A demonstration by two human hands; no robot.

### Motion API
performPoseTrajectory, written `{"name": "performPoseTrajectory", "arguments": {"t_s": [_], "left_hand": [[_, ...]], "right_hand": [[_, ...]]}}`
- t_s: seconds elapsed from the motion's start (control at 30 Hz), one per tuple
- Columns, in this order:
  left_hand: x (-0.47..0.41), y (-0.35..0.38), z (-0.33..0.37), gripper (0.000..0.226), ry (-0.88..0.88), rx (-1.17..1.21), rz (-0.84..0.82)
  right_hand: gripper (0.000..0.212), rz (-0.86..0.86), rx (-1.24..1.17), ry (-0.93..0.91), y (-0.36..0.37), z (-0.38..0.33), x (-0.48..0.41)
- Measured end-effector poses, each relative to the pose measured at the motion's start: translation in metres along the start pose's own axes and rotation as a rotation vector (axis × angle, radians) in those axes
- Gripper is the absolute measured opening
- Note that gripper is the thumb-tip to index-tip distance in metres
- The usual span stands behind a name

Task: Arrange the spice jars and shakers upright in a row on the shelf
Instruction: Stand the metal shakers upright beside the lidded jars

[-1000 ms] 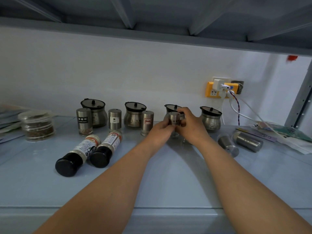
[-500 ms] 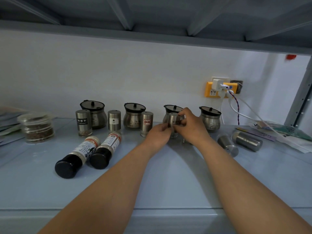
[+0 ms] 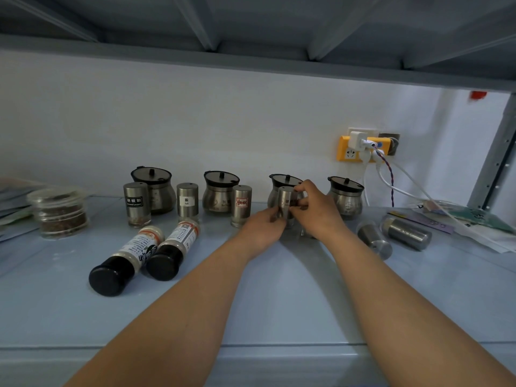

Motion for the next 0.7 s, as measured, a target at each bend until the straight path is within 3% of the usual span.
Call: {"name": "performPoseTrajectory", "arguments": {"t_s": [0.7], "left_hand": [[0.0073,-0.0030,0.0053,0.040,-0.007,0.015,-0.028]], "right_hand": [[0.040,0.002,0.026,-0.012,0.0017,0.0019,-0.0021]]}}
Point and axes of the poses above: each hand's wrist, its own x-axis away from the middle knuckle, its own y-axis out of the palm, z = x × y, the point moved 7 cm from there along -x, towards the middle knuckle, and after that the axes turned 4 degrees about -x, right-handed, at the moved point
